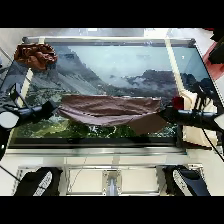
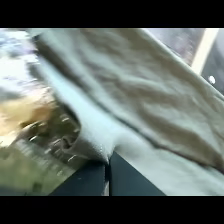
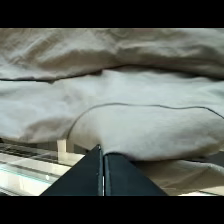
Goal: Fold the shirts.
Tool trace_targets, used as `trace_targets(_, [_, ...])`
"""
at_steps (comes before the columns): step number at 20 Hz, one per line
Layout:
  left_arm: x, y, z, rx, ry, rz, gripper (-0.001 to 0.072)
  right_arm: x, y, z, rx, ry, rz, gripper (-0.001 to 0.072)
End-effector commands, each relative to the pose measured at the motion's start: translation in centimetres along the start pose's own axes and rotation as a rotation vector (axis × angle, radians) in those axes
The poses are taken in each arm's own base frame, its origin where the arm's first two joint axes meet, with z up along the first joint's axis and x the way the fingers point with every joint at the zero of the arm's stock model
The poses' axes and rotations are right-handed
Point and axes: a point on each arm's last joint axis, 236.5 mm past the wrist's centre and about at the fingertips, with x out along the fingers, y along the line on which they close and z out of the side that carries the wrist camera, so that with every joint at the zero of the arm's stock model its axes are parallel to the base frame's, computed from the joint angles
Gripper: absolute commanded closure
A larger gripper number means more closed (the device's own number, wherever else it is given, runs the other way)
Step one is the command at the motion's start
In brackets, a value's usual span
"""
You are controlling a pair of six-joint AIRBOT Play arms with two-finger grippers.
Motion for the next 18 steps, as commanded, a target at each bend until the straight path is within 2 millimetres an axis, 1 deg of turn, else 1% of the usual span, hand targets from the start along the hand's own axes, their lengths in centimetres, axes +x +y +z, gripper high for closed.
trace_targets(1, [2.4,-1.6,4.0,0.041,-0.091,-0.058,0.0701,3.5,-1.7,3.8,-0.005,-0.044,-0.019,0.0680])
trace_targets(3, [3.8,-2.0,7.0,0.082,-0.123,-0.040,0.0702,5.1,-3.1,6.5,0.006,-0.083,-0.049,0.0680])
trace_targets(5, [5.6,-2.8,10.0,0.127,-0.125,-0.026,0.0702,6.2,-3.8,8.7,0.006,-0.104,-0.063,0.0680])
trace_targets(6, [6.6,-2.9,11.2,0.133,-0.120,-0.017,0.0701,6.7,-4.1,9.8,0.009,-0.119,-0.072,0.0680])
trace_targets(7, [8.0,-2.9,11.8,0.136,-0.092,-0.009,0.0701,7.2,-4.5,10.7,0.015,-0.129,-0.079,0.0680])
trace_targets(8, [9.2,-2.7,11.7,0.147,-0.059,0.000,0.0701,7.9,-5.0,11.4,0.023,-0.136,-0.087,0.0680])
trace_targets(10, [11.5,-2.2,10.8,0.166,-0.002,0.014,0.0701,9.5,-6.4,12.1,0.038,-0.134,-0.106,0.0680])
trace_targets(13, [14.6,-2.0,8.6,0.218,0.070,0.026,0.0700,12.4,-8.9,12.0,0.081,-0.105,-0.133,0.0680])
trace_targets(14, [15.5,-2.2,8.1,0.233,0.078,0.025,0.0700,13.4,-9.6,11.8,0.096,-0.093,-0.139,0.0679])
trace_targets(16, [17.1,-2.7,7.7,0.247,0.064,0.019,0.0696,14.9,-10.7,11.7,0.093,-0.087,-0.154,0.0676])
trace_targets(17, [17.5,-3.1,8.0,0.247,0.044,0.012,0.0598,15.3,-11.0,12.0,0.089,-0.099,-0.162,0.0641])
trace_targets(18, [17.5,-3.3,8.6,0.243,0.020,0.005,0.0369,15.2,-11.2,12.5,0.089,-0.122,-0.167,0.0450])
